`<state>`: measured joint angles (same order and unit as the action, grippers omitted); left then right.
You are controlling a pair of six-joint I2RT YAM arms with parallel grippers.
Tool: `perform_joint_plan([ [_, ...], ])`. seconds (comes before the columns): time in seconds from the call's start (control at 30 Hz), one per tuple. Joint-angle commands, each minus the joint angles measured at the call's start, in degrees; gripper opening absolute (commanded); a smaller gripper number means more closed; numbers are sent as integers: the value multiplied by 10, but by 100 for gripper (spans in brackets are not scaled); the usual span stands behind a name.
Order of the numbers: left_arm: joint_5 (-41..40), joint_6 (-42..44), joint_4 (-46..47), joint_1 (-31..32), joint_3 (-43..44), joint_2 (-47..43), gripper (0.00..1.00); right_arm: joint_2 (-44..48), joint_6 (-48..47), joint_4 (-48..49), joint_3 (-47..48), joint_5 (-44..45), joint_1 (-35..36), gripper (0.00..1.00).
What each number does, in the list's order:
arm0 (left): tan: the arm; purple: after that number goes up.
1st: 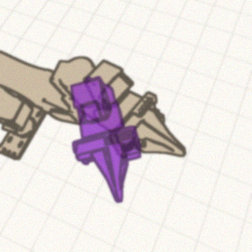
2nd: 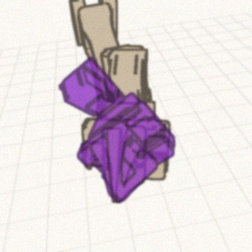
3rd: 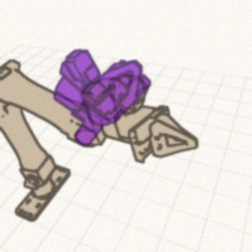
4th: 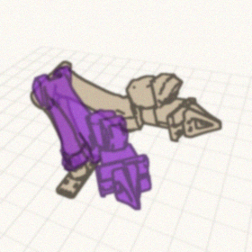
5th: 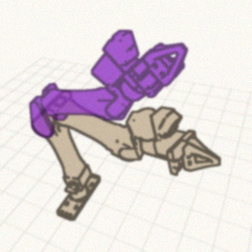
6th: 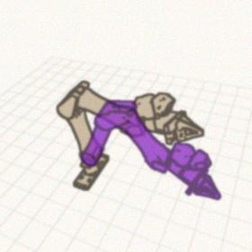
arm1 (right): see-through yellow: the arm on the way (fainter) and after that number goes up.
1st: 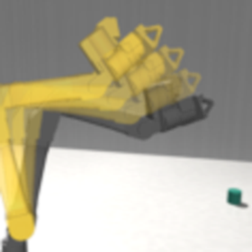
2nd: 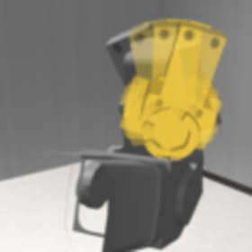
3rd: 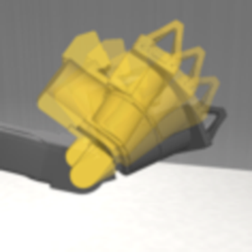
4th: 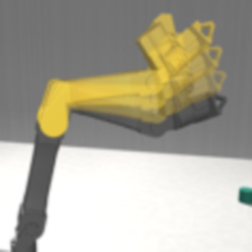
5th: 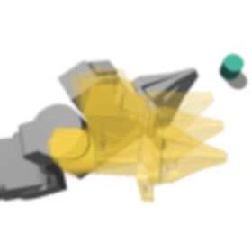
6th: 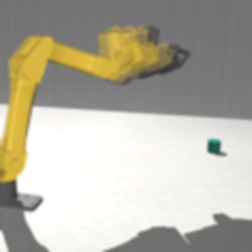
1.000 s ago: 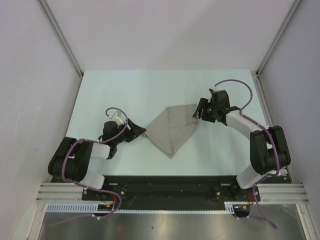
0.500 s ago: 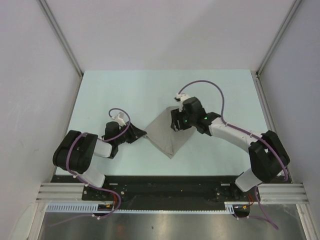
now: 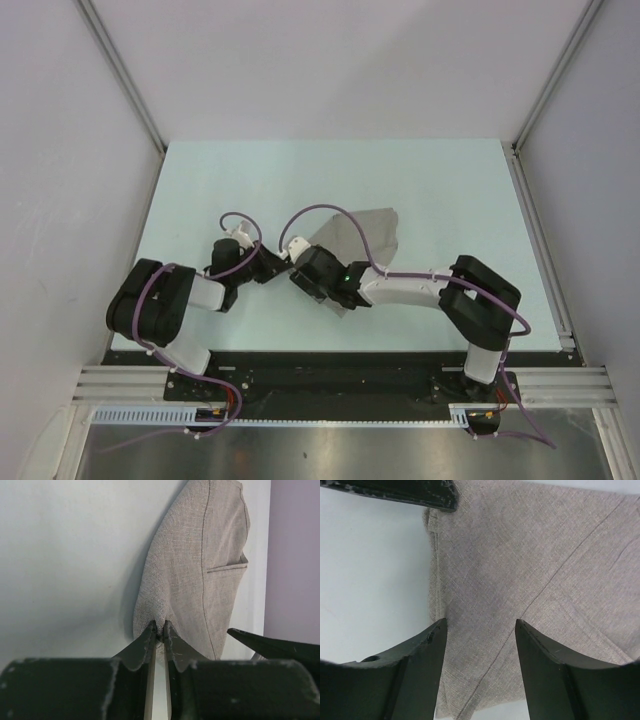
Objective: Fold the napkin, place the utensils inside, and roll it up
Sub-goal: Roll the napkin with the utensil
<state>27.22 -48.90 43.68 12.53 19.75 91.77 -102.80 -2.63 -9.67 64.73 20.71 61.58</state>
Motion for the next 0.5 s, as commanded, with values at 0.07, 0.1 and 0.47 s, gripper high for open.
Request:
perform_joint_plan([
  [0.07,0,17,-20,4,26,-7,14,-27,-41,48,21,61,33,61],
  [0.1,-1,20,-24,4,27,-9,14,-31,-42,48,22,64,38,61],
  [0.47,-6,26,-42,4,31,-17,13,-57,-43,55,18,78,51,56],
])
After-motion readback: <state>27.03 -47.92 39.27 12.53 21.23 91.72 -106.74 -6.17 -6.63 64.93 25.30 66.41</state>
